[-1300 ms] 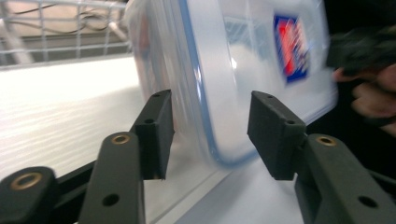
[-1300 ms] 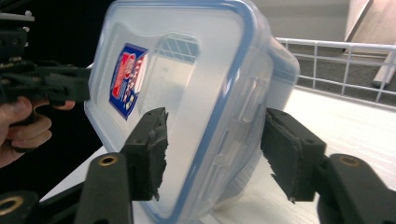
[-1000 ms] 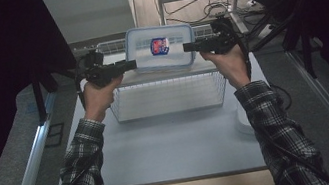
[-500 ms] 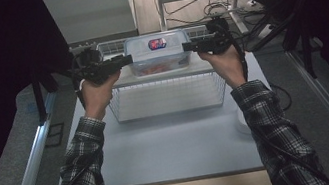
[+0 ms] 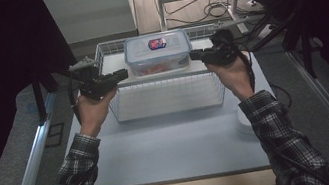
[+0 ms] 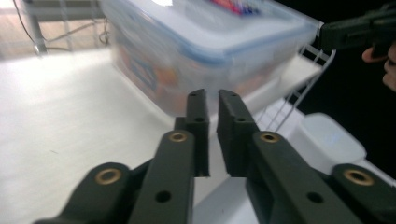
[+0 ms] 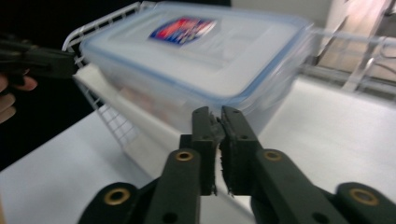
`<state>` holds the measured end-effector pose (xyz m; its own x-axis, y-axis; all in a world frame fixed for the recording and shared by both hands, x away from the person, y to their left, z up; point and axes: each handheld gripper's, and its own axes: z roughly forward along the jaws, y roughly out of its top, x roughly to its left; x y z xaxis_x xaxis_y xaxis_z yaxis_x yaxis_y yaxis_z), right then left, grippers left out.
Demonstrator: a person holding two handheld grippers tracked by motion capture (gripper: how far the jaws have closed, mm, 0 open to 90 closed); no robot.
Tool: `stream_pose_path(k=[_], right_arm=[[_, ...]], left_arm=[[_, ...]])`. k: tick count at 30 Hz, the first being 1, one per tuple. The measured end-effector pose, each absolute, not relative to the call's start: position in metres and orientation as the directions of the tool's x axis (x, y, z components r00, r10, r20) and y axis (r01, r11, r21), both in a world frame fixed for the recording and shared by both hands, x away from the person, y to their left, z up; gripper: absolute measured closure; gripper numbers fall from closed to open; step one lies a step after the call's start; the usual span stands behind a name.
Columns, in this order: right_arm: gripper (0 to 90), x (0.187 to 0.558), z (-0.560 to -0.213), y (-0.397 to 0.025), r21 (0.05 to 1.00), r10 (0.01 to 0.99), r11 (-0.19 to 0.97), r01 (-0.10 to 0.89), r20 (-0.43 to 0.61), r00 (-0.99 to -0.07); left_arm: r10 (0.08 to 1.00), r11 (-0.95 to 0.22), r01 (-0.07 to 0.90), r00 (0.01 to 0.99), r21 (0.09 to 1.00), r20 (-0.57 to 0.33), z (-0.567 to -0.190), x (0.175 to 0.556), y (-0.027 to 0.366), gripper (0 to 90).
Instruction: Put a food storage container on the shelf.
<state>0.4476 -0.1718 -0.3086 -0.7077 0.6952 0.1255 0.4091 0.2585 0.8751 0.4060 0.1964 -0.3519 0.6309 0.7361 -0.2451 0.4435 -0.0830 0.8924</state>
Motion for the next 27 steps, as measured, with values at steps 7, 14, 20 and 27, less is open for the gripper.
stream_pose_path(k=[7, 14, 20, 27], right_arm=[[87.8, 0.45, -0.326, -0.156, 0.853, 0.678, 0.314, 0.418, 0.107, -0.727], [87.6, 0.455, -0.331, -0.155, 0.854, 0.687, 0.302, 0.424, 0.113, -0.718], [86.6, 0.454, -0.331, -0.156, 0.856, 0.681, 0.296, 0.423, 0.121, -0.722], [67.4, 0.441, -0.331, -0.16, 0.864, 0.662, 0.306, 0.399, 0.108, -0.741]], left_arm=[[0.76, -0.128, 0.449, 0.618, 0.884, -0.204, -0.354, 0.416, 0.178, 85.1], [0.777, -0.13, 0.458, 0.598, 0.879, -0.196, -0.355, 0.423, 0.174, 83.8], [0.758, -0.127, 0.453, 0.618, 0.882, -0.208, -0.357, 0.42, 0.172, 79.0], [0.735, -0.145, 0.435, 0.648, 0.889, -0.198, -0.36, 0.403, 0.171, 55.3]])
